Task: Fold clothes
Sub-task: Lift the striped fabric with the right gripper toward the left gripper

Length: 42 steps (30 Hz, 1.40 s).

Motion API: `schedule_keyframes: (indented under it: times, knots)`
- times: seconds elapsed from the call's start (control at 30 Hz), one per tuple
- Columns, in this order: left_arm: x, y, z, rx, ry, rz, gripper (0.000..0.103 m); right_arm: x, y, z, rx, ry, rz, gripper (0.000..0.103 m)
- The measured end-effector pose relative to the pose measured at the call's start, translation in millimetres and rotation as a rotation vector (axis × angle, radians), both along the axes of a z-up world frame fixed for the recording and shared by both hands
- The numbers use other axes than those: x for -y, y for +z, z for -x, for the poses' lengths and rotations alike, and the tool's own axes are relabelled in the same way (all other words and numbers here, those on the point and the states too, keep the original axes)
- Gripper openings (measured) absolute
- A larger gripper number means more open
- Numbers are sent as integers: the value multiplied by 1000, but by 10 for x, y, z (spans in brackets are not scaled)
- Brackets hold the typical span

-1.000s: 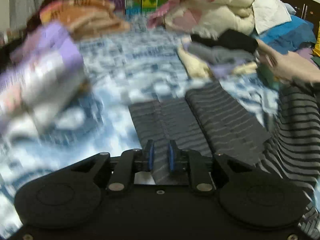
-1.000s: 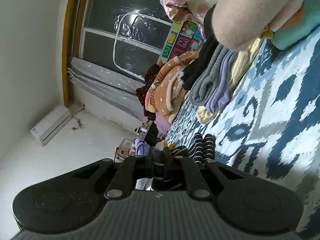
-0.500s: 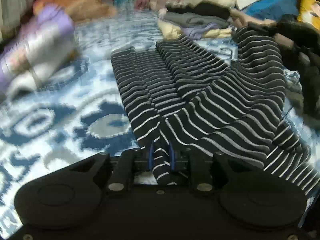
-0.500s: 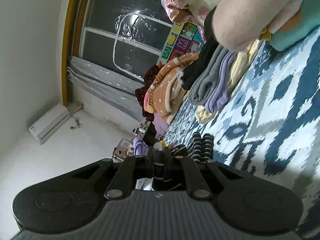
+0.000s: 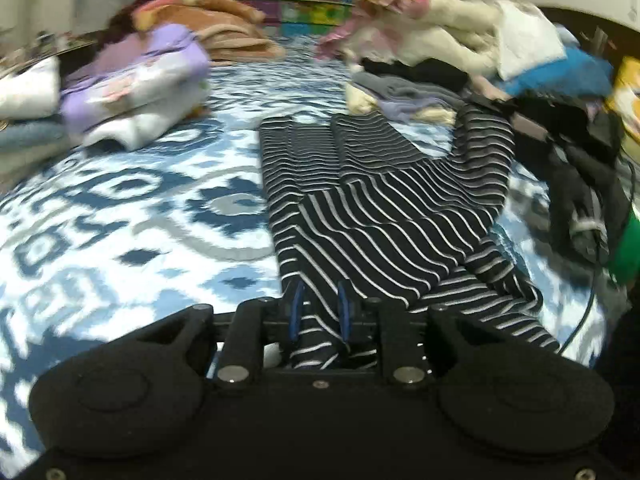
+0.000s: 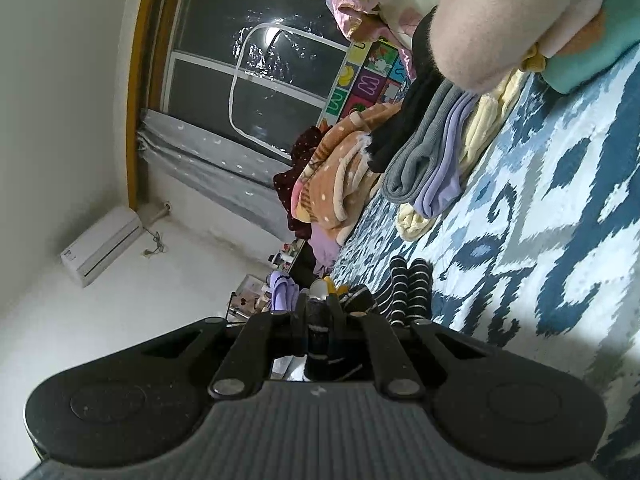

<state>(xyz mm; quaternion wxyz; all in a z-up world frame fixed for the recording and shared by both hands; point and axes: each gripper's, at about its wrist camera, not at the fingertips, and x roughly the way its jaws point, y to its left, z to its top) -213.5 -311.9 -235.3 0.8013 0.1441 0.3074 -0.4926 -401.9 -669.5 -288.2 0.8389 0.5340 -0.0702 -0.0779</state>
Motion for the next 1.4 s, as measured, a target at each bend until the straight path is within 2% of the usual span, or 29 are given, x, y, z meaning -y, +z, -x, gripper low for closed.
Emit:
schedule_keyframes:
  times: [0.03, 0.07, 0.13, 0.17, 0.2, 0.23, 0.37, 0.4, 0.43, 0.5, 0.67, 0.73, 0.87, 0.97, 1.0, 1.07, 1.2, 1.4]
  knots:
    - [15, -91, 27, -15, -15, -28, 16, 0, 5, 4, 2, 1, 3, 10]
    - [27, -173, 76, 7, -43, -48, 16, 3, 8, 4, 2, 1, 3, 10]
    - [40, -95, 165, 93, -90, -42, 18, 2, 8, 26, 5, -7, 1, 10]
    - [47, -30, 204, 131, -114, -38, 22, -10, 27, 52, 8, -9, 7, 10]
    - [49, 32, 251, 176, -143, -23, 41, -25, 48, 79, 11, -11, 14, 10]
    - [53, 72, 300, 218, -172, -5, 54, -45, 76, 101, 8, -12, 25, 10]
    - [149, -61, 414, 309, -297, -32, 52, -131, 183, 208, -17, -32, 51, 10]
    - [165, -114, 438, 340, -324, -52, 48, -141, 205, 230, -28, -41, 47, 10]
    - [170, -169, 476, 376, -350, -73, 40, -146, 226, 254, -36, -51, 36, 10]
    - [152, -250, 521, 437, -393, -107, 38, -140, 285, 280, -57, -78, 8, 10]
    - [110, -275, 442, 450, -420, -108, 34, -106, 585, 205, -130, -126, -18, 10]
    - [109, -264, 428, 455, -408, -107, 17, -115, 762, 102, -196, -139, 11, 10]
    - [40, -189, 320, 389, -361, -75, 16, -205, 1033, -98, -284, -140, 58, 10]
    - [0, -207, 235, 339, -350, -64, 13, -273, 1178, -223, -315, -149, 61, 10]
    - [-37, -192, 188, 286, -354, -45, 7, -297, 1219, -278, -326, -153, 61, 10]
    - [-109, -157, 93, 184, -361, -6, 4, -351, 1303, -413, -354, -155, 74, 10]
    - [-221, -124, -135, -6, -359, 64, 3, -429, 1425, -759, -413, -159, 111, 10]
    - [-274, -170, -358, -215, -309, 124, 3, -457, 1498, -1436, -499, -148, 150, 10]
